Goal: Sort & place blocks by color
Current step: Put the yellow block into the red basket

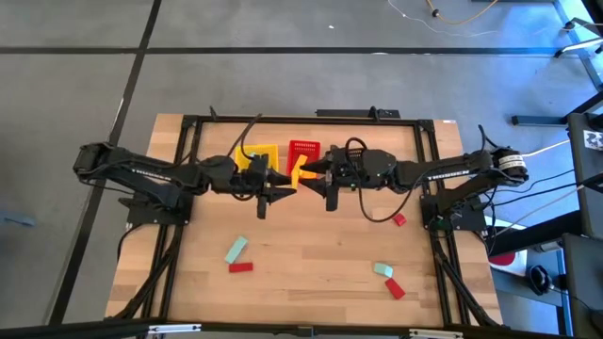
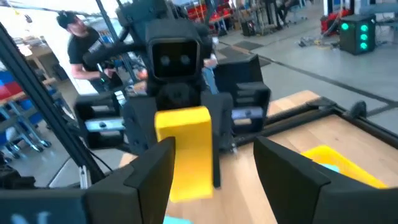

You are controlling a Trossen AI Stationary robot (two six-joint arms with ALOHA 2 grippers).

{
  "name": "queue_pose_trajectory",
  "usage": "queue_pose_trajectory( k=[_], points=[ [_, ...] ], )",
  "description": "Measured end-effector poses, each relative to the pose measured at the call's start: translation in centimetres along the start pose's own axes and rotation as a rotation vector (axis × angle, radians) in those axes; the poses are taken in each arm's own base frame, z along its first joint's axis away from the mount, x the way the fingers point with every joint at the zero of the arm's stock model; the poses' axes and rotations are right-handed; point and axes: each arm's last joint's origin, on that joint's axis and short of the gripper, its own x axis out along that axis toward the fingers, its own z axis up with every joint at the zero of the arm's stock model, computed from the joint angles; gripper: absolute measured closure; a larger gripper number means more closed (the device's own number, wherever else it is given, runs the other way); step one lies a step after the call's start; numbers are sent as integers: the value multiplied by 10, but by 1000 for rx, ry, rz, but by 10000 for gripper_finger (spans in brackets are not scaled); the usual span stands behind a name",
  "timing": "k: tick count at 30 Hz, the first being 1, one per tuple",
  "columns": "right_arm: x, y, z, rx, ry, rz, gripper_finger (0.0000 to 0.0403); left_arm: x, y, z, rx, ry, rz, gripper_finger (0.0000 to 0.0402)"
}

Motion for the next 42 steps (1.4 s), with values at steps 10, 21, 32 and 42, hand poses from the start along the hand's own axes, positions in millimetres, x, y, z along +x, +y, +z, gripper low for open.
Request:
queue_pose_trajectory(
  k=[10, 21, 32, 42],
  points=[
    [6, 4, -6, 47, 13, 82, 127, 5, 2, -3, -9, -18, 16, 283],
    [12, 4, -17, 75, 56, 85, 123, 11, 2, -10, -33, 26, -28, 283],
    [14, 6, -18, 85, 56, 138, 149, 25, 3, -17, -49, 58, -31, 283],
    [14, 4, -20, 106, 73, 119, 273, 23, 5, -14, -64, 53, -36, 284]
  ],
)
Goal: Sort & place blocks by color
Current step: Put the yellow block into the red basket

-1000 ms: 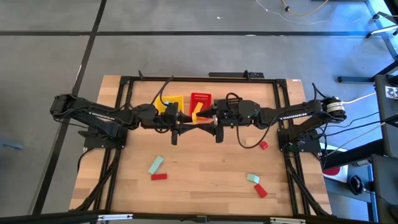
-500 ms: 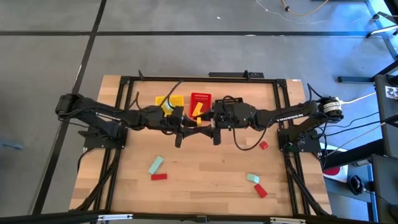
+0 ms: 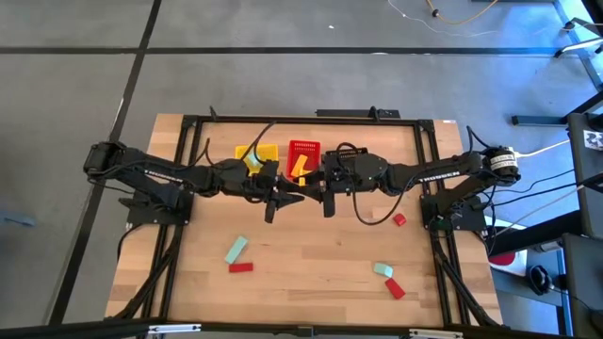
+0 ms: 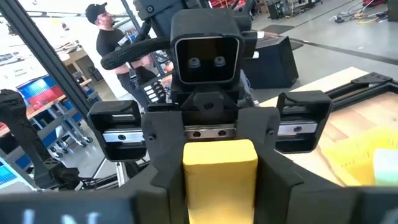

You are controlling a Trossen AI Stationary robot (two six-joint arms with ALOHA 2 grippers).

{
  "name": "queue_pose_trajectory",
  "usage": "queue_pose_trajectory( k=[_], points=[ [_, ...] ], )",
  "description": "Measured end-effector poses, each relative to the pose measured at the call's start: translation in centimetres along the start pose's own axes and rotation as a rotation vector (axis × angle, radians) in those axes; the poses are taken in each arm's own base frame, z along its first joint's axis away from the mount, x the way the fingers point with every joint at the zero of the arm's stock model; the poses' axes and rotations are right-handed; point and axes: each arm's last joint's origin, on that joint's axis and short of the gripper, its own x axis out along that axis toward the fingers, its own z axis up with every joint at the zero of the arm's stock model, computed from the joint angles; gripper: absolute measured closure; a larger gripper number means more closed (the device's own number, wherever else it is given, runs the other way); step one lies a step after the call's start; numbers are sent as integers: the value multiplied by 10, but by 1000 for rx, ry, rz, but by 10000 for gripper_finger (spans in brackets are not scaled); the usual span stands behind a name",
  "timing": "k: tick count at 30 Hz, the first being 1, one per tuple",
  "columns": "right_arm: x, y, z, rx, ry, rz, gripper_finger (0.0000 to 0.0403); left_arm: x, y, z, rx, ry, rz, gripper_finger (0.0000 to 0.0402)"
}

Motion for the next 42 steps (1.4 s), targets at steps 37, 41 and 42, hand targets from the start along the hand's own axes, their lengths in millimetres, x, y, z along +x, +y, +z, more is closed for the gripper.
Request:
queue_pose_trajectory(
  k=[37, 41, 42],
  points=[
    [-103, 18, 50, -137, 103, -256, 273, -145, 1, 43, 80, -278, 107, 152],
    [-95, 15, 46, -83, 110, -265, 273, -145, 1, 44, 80, -288, 103, 152],
    [-92, 14, 44, -67, 110, -267, 273, -145, 1, 44, 80, -290, 102, 152]
  ],
)
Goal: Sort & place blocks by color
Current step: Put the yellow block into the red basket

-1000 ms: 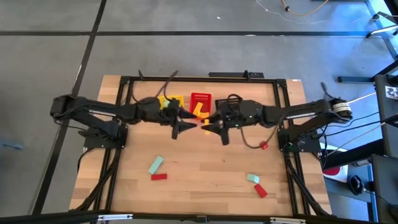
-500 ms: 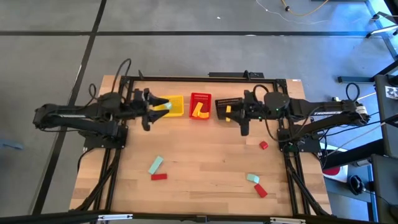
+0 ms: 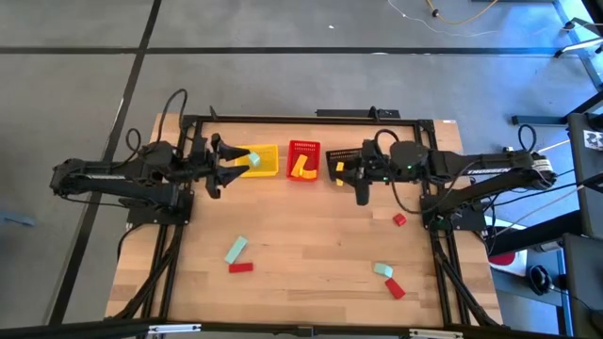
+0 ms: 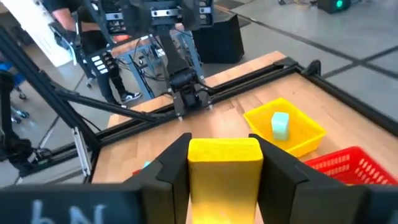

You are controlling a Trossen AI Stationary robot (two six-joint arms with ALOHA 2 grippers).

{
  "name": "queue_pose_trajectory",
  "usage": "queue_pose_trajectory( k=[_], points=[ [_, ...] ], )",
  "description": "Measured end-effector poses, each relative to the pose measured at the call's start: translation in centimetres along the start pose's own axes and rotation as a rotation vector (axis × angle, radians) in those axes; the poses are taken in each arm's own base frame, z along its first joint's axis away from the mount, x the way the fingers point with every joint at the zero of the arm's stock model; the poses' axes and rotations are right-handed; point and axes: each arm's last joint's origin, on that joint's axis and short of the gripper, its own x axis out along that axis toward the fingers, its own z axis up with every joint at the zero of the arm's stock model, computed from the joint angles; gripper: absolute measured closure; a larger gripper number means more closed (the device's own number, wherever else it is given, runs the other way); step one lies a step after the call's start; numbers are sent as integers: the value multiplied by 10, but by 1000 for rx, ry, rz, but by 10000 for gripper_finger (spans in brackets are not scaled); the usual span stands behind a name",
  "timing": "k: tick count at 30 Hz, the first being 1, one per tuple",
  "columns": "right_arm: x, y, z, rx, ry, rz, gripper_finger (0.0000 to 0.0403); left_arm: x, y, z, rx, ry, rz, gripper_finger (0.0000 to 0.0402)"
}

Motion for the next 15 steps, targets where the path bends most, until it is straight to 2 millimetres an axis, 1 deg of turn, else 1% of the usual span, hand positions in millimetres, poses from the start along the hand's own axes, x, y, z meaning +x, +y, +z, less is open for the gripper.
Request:
queue_pose_trajectory(
  k=[2, 6, 11, 15],
  points=[
    [11, 0, -4, 20, 6, -5, 273, 0, 0, 0, 0, -4, -1, 152],
    [42, -9, -13, 34, 10, -37, 273, 0, 0, 1, -1, -6, -2, 152],
    [83, -38, -31, 55, 53, -139, 273, 0, 0, 1, -2, -12, 4, 152],
    [111, -65, -48, 87, 62, -251, 273, 0, 0, 1, -1, -18, 21, 152]
  ],
)
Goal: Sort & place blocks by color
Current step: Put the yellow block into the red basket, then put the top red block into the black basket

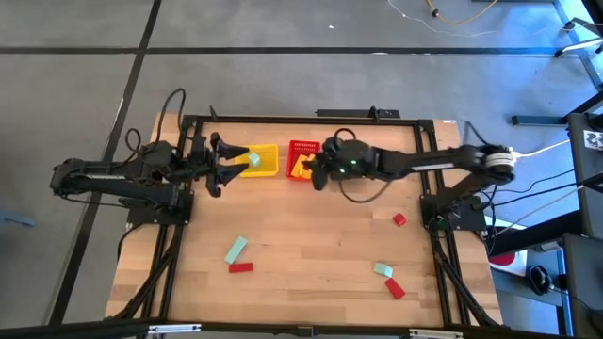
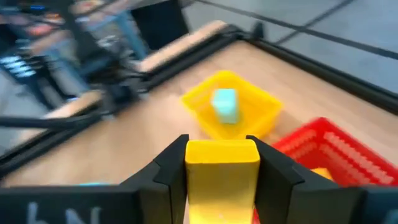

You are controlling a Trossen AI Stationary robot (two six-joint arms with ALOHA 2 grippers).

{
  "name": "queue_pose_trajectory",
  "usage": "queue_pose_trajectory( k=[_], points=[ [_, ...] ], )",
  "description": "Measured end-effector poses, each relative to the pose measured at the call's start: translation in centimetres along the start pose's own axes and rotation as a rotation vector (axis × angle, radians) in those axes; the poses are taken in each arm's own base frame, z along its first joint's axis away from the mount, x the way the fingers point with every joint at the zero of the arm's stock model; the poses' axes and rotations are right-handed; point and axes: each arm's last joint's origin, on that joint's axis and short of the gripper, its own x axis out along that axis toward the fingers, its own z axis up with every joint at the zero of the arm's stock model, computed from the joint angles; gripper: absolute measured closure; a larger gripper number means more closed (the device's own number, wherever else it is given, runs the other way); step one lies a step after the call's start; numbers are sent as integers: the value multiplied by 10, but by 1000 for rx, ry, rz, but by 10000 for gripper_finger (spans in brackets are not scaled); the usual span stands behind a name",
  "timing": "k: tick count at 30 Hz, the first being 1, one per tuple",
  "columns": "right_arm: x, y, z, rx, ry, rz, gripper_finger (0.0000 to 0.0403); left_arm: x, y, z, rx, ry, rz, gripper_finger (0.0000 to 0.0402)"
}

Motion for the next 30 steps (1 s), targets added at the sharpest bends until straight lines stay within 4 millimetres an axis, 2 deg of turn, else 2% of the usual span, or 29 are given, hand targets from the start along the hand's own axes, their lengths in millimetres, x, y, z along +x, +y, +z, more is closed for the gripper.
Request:
queue_pose_trajectory(
  k=[4, 8, 14, 18, 23, 27, 30],
  points=[
    [30, -22, -25, 8, 55, -187, 273, 0, 1, 0, 0, -5, 17, 152],
    [53, -33, -48, 57, 92, -240, 273, 0, 1, 0, 0, -6, 24, 152],
    [69, -34, -57, 81, 38, -225, 270, 0, 1, 0, 0, -7, 24, 152],
    [70, -39, -60, 73, 31, -275, 235, 0, 1, 0, 0, -6, 24, 152],
    [69, -38, -57, 79, 33, -249, 178, 0, 1, 0, 0, -6, 24, 152],
    [61, -34, -46, 85, 12, -224, 144, 0, 1, 0, 0, -6, 24, 152],
    [44, -27, -28, 58, 0, -171, 127, 0, 1, 0, 0, -6, 24, 152]
  ],
)
